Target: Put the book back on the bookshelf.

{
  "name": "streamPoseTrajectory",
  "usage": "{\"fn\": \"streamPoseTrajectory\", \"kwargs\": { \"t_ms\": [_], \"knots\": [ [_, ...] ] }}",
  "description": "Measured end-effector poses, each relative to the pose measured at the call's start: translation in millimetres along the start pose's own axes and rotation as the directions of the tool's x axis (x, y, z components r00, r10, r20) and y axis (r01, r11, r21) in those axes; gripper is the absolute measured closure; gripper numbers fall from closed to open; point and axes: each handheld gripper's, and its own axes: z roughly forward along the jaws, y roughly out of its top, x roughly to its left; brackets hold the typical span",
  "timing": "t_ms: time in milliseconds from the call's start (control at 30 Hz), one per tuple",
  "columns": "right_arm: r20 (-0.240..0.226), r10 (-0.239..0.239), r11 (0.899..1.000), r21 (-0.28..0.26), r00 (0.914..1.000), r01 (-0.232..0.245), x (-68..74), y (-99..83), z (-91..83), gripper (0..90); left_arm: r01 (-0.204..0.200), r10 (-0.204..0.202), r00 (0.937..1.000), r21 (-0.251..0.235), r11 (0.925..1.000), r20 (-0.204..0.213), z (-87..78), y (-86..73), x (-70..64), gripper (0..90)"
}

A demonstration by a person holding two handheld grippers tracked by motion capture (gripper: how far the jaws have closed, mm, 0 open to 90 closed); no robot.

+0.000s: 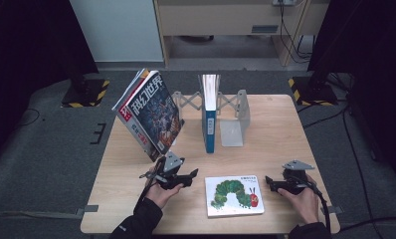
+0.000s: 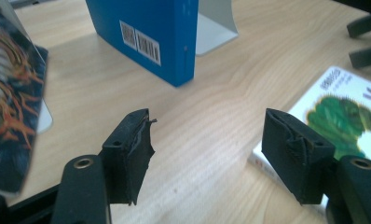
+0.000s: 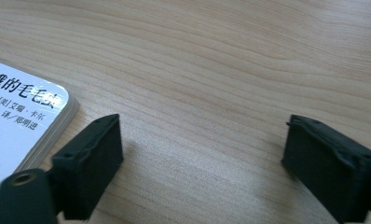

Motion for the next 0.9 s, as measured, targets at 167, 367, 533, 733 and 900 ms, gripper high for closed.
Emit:
{"fn": "streamPoseTrajectory", "kwargs": {
  "t_ms": [167,367,533,733,900],
  "knots": [
    [-0.002,0.006,1.0,0.009,1.0,-0.006,0.7,0.0,-5.7,25.8,0.003,-0.003,1.0,0.039,0.9993,-0.001,3.6,-14.1,0.3,30.4],
    [-0.032,0.038,0.999,0.007,0.9988,-0.037,4.2,-1.4,-12.2,29.1,-0.025,0.025,0.9997,0.091,0.9956,0.003,9.8,-24.5,-2.6,29.0],
    [-0.078,0.034,0.999,0.004,0.9964,-0.034,12.3,-2.8,-17.6,33.5,-0.049,0.047,0.9988,0.129,0.9904,0.017,16.7,-28.6,-8.1,27.4],
    [-0.131,0.04,0.999,-0.014,0.9906,-0.042,24.8,-1.0,-19.6,35.5,-0.063,0.059,0.9978,0.156,0.9857,0.029,22.8,-33.1,-12.1,26.6],
    [-0.175,0.047,0.999,-0.015,0.9835,-0.05,32.6,-1.1,-20.7,36.8,-0.08,0.075,0.9965,0.166,0.9829,0.038,26.1,-34.4,-16.2,25.9]
  ]
}}
